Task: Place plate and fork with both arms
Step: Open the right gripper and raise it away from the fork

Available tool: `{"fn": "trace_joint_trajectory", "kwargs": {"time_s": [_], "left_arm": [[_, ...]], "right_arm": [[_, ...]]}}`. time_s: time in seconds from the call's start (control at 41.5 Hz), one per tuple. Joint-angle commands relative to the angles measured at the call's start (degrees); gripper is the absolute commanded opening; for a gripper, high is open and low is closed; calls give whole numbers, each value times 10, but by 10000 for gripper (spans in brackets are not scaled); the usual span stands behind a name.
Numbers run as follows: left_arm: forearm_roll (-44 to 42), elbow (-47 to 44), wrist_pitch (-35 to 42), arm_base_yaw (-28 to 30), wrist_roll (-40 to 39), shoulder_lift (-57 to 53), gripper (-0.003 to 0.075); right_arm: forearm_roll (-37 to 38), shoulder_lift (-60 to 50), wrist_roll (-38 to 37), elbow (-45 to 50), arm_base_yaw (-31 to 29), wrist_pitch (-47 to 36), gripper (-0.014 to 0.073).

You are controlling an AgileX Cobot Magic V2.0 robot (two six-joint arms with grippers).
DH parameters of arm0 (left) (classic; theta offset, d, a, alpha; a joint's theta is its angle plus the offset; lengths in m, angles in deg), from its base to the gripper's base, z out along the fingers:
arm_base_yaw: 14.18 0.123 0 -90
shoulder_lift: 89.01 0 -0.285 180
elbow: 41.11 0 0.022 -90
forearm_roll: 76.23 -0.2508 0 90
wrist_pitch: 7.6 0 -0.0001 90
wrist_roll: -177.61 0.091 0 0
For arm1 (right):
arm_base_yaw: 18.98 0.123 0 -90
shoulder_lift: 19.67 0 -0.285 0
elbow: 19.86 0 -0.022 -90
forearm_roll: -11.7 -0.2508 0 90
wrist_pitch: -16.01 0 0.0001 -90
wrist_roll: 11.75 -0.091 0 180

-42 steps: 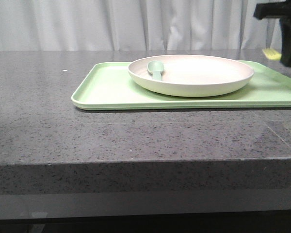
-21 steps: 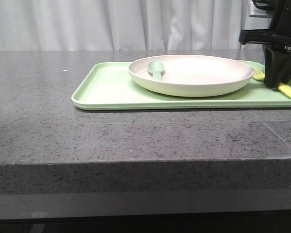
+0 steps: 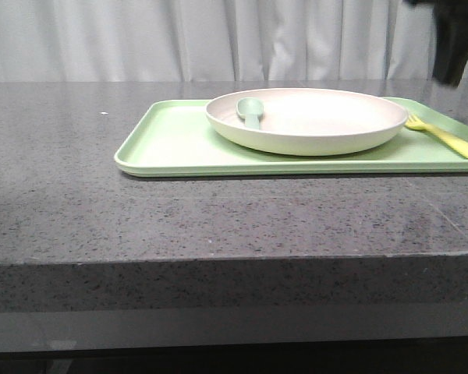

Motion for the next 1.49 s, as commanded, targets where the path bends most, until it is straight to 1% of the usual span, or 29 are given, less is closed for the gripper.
{"fn": "trace_joint_trajectory", "kwargs": {"time_s": [0.0,0.12,0.289,0.627,0.867,1.084,1.181,1.277,1.349,1.47], "left_arm": [[18,15,27,1,-3,-5,412],[18,15,27,1,-3,-5,412],[18,15,27,1,-3,-5,412],[18,15,27,1,-3,-5,412],[18,15,27,1,-3,-5,412],[18,15,27,1,-3,-5,405],[18,15,28,1,-3,-5,354],[18,15,28,1,-3,-5,267],[18,15,29,1,-3,-5,195],[18,15,29,1,-3,-5,53]], "right_arm": [[-4,-92,16,-7,1,14,362],[-4,-179,39,31,22,12,362],[0,-295,44,103,50,-6,362],[19,-483,39,255,50,-16,362],[19,-601,39,346,50,-62,362],[20,-687,39,401,50,-110,362],[20,-713,39,414,50,-134,362],[20,-726,39,423,50,-144,342],[20,-727,39,425,50,-143,274],[20,-727,39,429,50,-142,65]]}}
